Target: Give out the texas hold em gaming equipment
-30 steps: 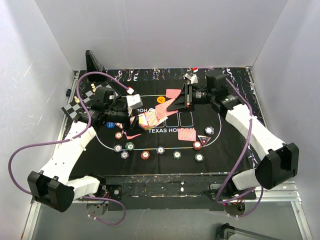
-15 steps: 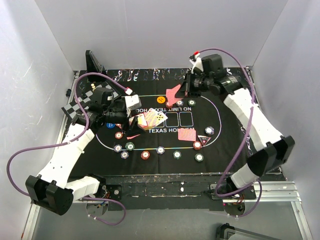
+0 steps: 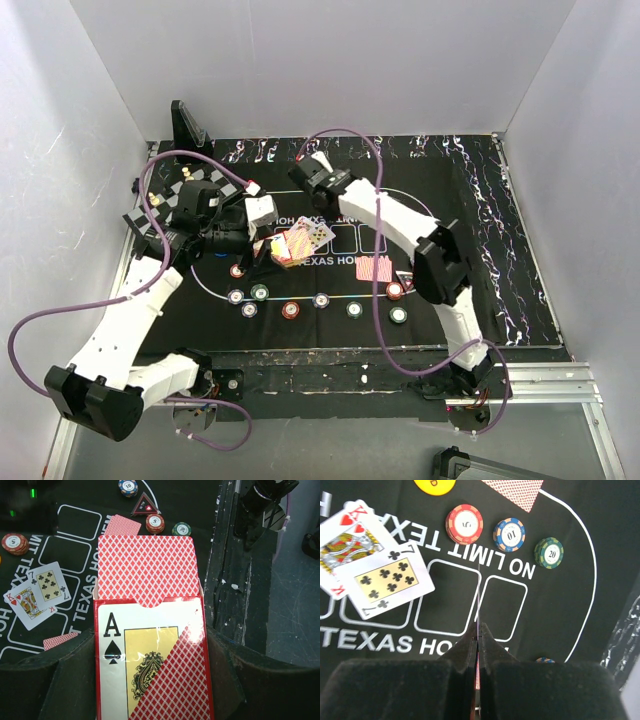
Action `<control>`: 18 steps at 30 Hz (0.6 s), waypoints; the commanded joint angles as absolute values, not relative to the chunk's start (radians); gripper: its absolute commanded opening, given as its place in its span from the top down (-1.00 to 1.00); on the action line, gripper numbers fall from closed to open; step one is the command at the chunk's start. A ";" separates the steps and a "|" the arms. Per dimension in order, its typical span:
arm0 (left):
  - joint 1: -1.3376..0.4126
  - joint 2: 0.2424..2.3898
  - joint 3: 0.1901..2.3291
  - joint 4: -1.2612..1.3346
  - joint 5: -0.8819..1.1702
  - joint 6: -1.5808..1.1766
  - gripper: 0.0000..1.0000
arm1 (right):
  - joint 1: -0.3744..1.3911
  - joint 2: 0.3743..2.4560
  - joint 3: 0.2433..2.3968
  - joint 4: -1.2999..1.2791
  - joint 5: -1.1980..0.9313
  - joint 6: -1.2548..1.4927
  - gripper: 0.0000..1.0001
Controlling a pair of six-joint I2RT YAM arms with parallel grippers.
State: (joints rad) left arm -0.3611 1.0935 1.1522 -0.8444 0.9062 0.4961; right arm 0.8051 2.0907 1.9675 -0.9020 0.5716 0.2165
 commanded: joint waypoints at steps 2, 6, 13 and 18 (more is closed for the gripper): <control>-0.357 1.032 1.166 -0.876 0.940 0.495 1.00 | 0.831 2.213 2.055 -0.920 0.773 0.175 0.97; -0.356 1.016 1.149 -0.885 0.949 0.494 1.00 | 0.859 2.275 2.054 -0.925 0.818 0.183 0.97; -0.357 1.011 1.157 -0.867 0.965 0.471 1.00 | 0.887 2.319 2.037 -0.874 0.796 0.186 0.97; -0.354 1.011 1.161 -0.856 0.963 0.465 1.00 | 0.911 2.356 2.029 -0.851 0.729 0.196 0.97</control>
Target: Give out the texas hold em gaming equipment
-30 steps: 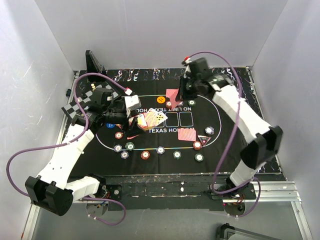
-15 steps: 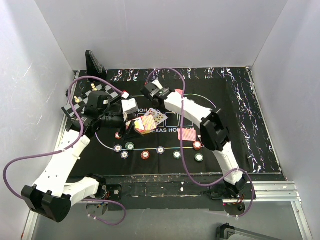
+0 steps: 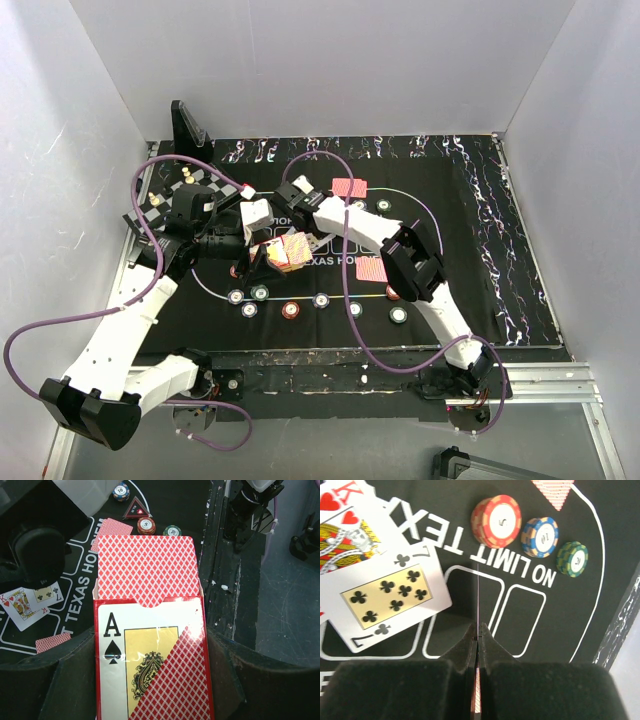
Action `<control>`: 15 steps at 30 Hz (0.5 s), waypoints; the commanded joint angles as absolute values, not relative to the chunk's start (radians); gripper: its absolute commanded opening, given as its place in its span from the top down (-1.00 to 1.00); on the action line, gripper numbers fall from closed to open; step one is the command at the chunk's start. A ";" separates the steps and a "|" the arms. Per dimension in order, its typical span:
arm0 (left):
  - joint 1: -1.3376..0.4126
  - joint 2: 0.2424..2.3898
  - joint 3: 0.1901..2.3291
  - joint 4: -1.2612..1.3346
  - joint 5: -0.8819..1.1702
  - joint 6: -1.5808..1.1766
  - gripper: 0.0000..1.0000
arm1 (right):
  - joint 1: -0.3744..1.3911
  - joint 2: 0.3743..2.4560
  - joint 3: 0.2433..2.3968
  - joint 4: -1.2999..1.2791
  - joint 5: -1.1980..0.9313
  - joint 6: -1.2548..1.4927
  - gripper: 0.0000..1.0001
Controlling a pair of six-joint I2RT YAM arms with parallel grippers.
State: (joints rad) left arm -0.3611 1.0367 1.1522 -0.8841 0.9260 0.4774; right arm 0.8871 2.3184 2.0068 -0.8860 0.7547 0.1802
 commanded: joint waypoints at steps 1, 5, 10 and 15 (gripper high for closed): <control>-0.356 1.011 1.161 -0.853 0.962 0.465 1.00 | 0.917 2.368 2.032 -0.854 0.724 0.199 0.97; -0.354 1.012 1.157 -0.847 0.960 0.463 1.00 | 0.934 2.396 2.019 -0.862 0.700 0.222 0.97; -0.354 1.011 1.155 -0.842 0.960 0.465 1.00 | 0.950 2.370 1.947 -0.828 0.611 0.239 0.21; -0.356 1.014 1.154 -0.836 0.960 0.465 1.00 | 0.950 2.333 1.904 -0.807 0.505 0.261 -0.15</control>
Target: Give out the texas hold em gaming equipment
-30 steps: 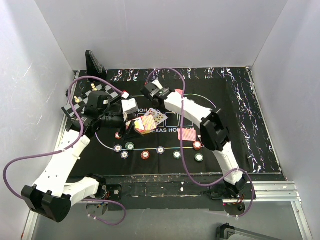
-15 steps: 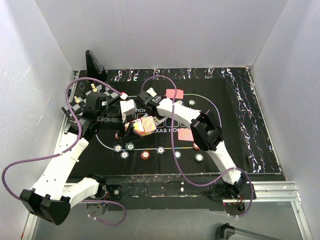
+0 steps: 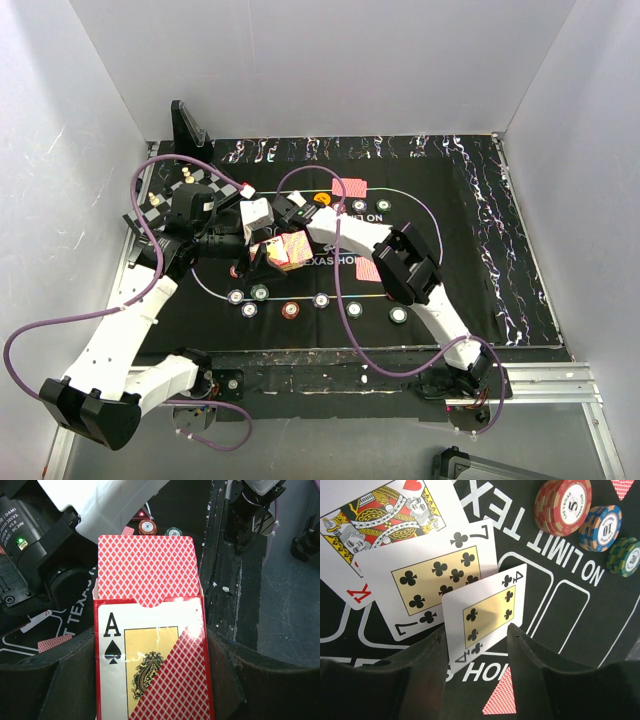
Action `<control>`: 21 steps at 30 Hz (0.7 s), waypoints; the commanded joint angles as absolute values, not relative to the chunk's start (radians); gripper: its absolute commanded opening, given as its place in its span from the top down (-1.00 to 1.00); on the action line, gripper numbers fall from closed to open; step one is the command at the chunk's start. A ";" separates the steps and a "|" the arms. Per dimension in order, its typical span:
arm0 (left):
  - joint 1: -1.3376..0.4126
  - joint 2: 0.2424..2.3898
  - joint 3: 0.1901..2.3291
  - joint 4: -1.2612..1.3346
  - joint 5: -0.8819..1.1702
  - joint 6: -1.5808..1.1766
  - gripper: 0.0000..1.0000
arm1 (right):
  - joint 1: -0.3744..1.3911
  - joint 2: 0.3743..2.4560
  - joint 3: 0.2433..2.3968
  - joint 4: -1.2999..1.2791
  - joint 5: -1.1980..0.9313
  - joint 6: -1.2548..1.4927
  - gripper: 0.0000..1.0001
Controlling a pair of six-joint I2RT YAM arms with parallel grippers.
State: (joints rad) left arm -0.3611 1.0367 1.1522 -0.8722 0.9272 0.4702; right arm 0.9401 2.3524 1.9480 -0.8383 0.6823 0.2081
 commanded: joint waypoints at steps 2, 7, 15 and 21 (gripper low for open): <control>-0.356 1.014 1.155 -0.831 0.959 0.465 1.00 | 0.951 2.318 1.898 -0.802 0.468 0.262 -0.18; -0.356 1.012 1.157 -0.831 0.959 0.468 1.00 | 0.950 2.264 1.873 -0.787 0.335 0.271 -0.24; -0.356 1.014 1.157 -0.825 0.962 0.469 1.00 | 0.884 2.082 1.767 -0.773 0.117 0.371 -0.29; -0.357 1.020 1.144 -0.810 0.963 0.469 1.00 | 0.709 1.835 1.692 -0.758 -0.116 0.486 -0.39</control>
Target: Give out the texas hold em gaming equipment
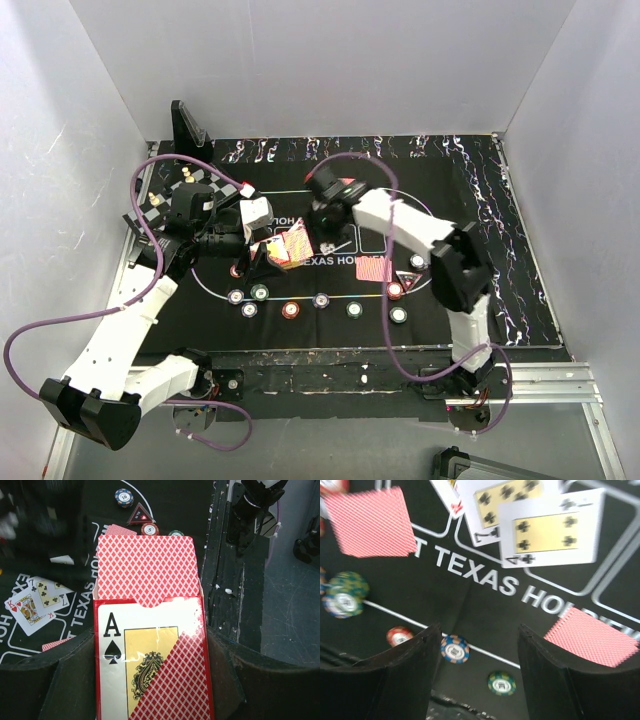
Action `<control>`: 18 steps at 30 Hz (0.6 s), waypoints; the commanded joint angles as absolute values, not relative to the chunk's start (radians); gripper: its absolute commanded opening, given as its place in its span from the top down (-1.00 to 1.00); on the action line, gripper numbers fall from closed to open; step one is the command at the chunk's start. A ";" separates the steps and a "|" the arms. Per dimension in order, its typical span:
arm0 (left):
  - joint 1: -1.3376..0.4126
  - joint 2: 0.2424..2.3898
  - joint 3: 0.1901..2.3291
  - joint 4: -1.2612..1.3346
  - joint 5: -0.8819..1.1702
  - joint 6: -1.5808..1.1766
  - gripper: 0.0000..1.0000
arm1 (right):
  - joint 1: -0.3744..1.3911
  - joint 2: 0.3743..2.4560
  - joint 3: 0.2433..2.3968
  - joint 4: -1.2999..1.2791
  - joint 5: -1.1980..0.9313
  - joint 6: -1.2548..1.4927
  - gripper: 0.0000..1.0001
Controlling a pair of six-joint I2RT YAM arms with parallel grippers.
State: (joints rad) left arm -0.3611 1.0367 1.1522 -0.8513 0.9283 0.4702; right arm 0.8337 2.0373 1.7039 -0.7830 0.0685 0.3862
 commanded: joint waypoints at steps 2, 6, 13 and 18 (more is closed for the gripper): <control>-0.354 1.023 1.140 -0.796 0.960 0.469 1.00 | 0.666 1.743 1.675 -0.740 -0.184 0.509 -0.46; -0.356 1.032 1.134 -0.776 0.960 0.466 1.00 | 0.582 1.579 1.596 -0.631 -0.406 0.603 -0.67; -0.356 1.046 1.134 -0.756 0.966 0.466 1.00 | 0.554 1.405 1.399 -0.273 -0.817 0.828 -0.73; -0.354 1.052 1.137 -0.742 0.953 0.466 1.00 | 0.597 1.394 1.312 -0.143 -0.868 0.916 -0.75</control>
State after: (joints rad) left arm -0.3611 1.0573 1.1336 -0.7834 0.9287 0.4686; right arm 0.5663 1.3945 1.3628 -0.3096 -0.7418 0.8032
